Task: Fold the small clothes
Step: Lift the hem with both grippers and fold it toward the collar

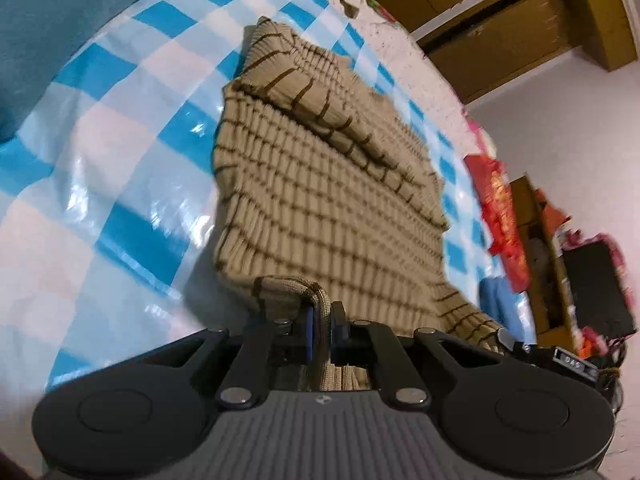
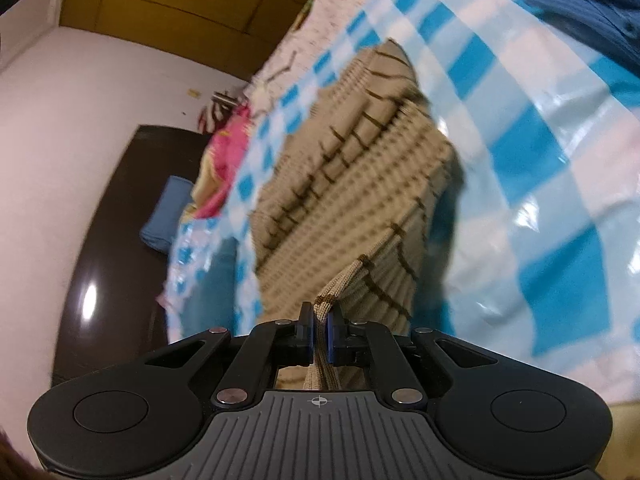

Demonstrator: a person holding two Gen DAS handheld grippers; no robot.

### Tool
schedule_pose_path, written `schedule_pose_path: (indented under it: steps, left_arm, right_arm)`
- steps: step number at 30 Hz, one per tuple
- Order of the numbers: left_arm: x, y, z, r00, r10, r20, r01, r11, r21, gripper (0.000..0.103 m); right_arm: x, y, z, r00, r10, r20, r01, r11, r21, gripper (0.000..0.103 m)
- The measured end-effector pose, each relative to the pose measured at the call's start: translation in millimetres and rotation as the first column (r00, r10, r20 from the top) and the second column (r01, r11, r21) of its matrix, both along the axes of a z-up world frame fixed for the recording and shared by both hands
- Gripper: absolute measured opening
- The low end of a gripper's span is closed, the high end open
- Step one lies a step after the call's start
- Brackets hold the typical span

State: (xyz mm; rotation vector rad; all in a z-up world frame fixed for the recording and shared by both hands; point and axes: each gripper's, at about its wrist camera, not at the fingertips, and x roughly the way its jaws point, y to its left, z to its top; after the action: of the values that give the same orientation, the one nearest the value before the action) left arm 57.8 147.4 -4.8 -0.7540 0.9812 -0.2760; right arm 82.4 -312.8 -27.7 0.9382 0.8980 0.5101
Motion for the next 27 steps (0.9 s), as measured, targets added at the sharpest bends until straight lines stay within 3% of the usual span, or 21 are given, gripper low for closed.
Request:
schedule_pose_path:
  steps: [8, 15, 19, 20, 23, 25, 27]
  left_arm:
    - [61.5, 24.7, 20.3, 0.991, 0.062, 0.116, -0.047, 0.99, -0.131, 0.018]
    - [155.7, 51.0, 27.8, 0.967, 0.135, 0.214, -0.108, 0.985, -0.133, 0.018]
    - [212.5, 59.1, 5.4, 0.968, 0.187, 0.17, -0.177, 0.982, -0.069, 0.018]
    - [223.5, 59.7, -1.5, 0.967, 0.191, 0.168, -0.186, 0.982, -0.041, 0.018]
    - [235.2, 62.5, -17.7, 0.968, 0.224, 0.113, -0.224, 0.974, -0.016, 0.02]
    - [229.9, 67.0, -23.2, 0.964, 0.243, 0.107, -0.24, 0.97, -0.04, 0.033]
    - [220.0, 72.2, -22.6, 0.956, 0.268, 0.121, -0.269, 0.963, -0.016, 0.04]
  right_arm:
    - [54.6, 5.0, 28.6, 0.994, -0.072, 0.079, 0.065, 0.993, 0.096, 0.006]
    - [156.6, 16.2, 40.3, 0.982, -0.149, 0.115, 0.138, 0.986, 0.094, 0.006]
    - [219.7, 25.3, 24.5, 0.966, -0.244, 0.09, 0.244, 0.97, 0.015, 0.007]
    - [230.7, 27.5, 18.5, 0.96, -0.268, 0.087, 0.271, 0.962, -0.027, 0.012]
    - [253.5, 32.7, -4.6, 0.954, -0.299, 0.03, 0.301, 0.95, -0.088, 0.012]
    - [252.2, 35.1, -11.1, 0.954, -0.299, 0.022, 0.299, 0.95, -0.091, 0.012]
    - [245.6, 37.3, -8.4, 0.955, -0.288, 0.064, 0.295, 0.944, -0.15, 0.014]
